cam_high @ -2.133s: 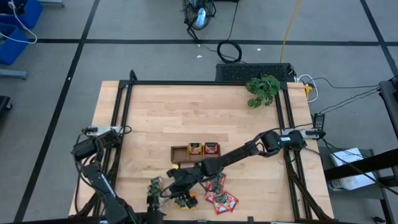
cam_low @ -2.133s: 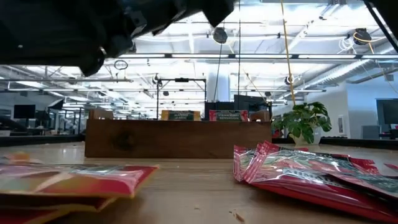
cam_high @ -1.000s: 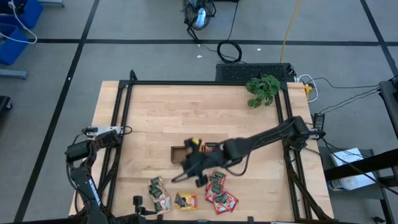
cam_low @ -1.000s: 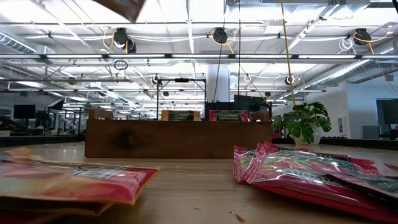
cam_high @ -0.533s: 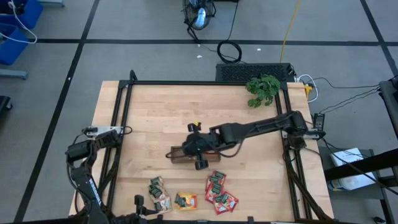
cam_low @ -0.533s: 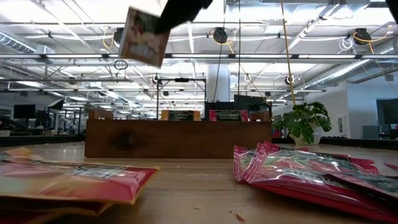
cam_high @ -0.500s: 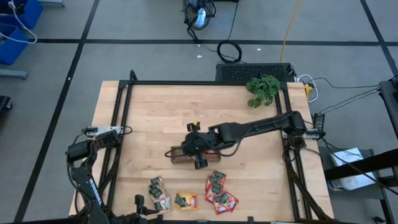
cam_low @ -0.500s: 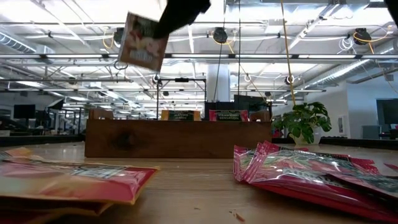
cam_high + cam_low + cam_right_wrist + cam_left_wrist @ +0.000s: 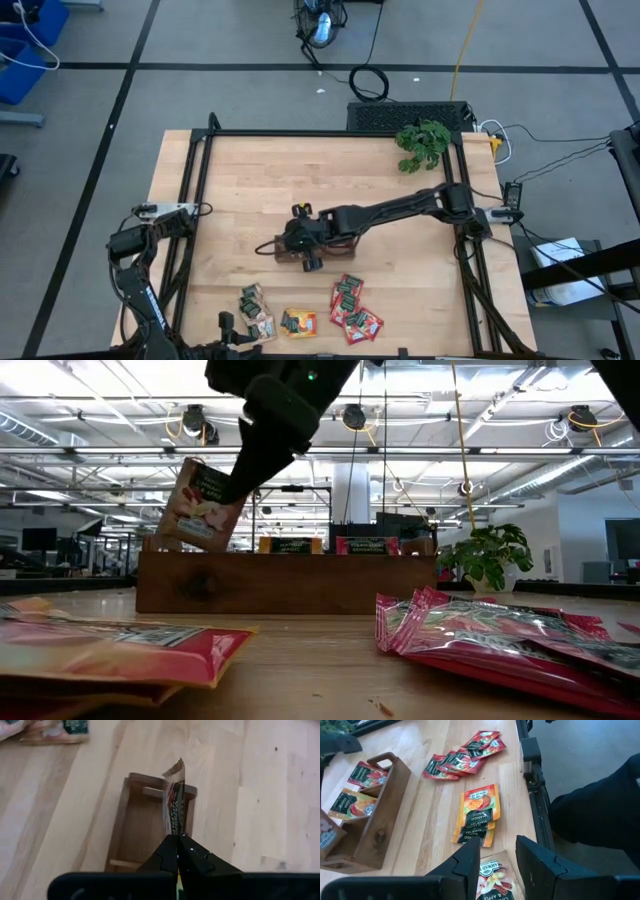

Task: Pick & Place Tea
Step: Put the brown tea bag into the left section of the wooden organizer

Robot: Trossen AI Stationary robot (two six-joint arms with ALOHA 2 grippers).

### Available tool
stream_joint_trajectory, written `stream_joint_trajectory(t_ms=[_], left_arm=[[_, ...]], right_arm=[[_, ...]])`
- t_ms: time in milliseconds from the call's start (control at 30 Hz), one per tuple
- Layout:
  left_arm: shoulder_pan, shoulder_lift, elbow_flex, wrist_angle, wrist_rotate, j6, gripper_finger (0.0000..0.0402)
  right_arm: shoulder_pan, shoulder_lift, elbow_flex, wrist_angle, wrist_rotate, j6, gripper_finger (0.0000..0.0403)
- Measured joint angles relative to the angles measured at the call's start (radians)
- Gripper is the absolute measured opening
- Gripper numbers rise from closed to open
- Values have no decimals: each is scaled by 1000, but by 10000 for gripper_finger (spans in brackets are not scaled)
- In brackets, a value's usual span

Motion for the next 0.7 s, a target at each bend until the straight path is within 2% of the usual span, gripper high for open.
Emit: stream_joint_trajectory(t_ms=[267,700], left_arm=[[0,0,0,0,2,0,129],[6,0,0,0,2,8,129]], right_arm=[[-28,-1,0,-43,0,20,0],[-13,-9,0,-115,-2,36,0]])
